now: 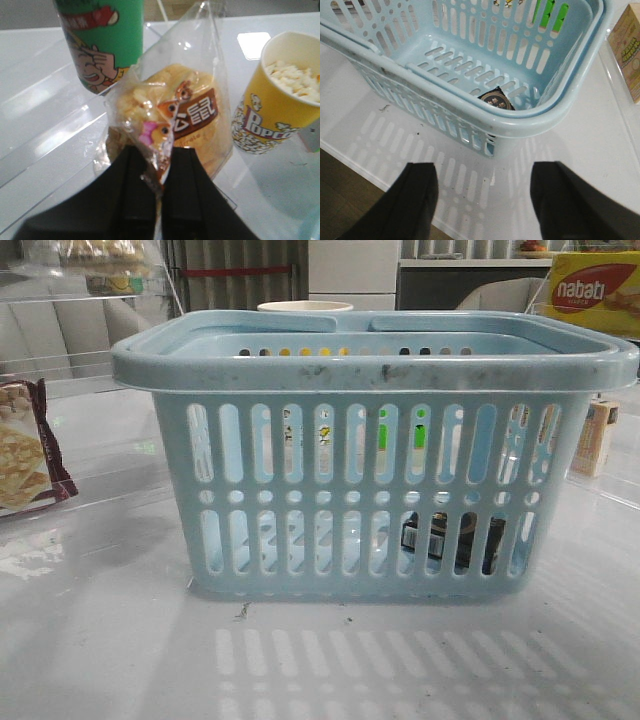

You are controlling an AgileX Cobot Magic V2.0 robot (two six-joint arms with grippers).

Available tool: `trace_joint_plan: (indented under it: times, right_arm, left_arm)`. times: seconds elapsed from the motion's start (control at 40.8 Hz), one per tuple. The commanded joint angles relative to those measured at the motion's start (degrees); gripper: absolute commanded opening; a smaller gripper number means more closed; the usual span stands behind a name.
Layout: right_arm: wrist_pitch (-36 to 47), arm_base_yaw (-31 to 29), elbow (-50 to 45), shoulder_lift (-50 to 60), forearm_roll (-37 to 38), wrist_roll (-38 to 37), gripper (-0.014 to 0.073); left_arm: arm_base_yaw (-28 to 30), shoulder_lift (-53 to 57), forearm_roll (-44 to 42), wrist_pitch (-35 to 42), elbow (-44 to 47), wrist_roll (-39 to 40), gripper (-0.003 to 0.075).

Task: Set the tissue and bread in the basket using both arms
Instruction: 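Grasp the packaged bread bun with the left gripper, then carry the bread bun into the blue basket and open the left gripper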

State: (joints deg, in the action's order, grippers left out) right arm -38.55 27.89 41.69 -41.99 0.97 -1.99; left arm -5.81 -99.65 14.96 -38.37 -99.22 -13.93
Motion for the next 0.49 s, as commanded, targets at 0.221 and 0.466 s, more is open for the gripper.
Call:
trace_joint_plan:
  times: [0.221, 0.466]
  right_arm:
    - [3.5, -0.1, 1.5, 0.3, 0.1, 0.5, 0.0517]
    - [3.3, -0.1, 1.5, 0.3, 0.1, 0.5, 0.0517]
  left_arm:
    - [-11.2, 10.1, 3.0, -9.4, -2.2, -6.1, 0.0092]
    - [-23.1, 8.4, 3.3, -8.5, 1.1, -6.4, 0.0092]
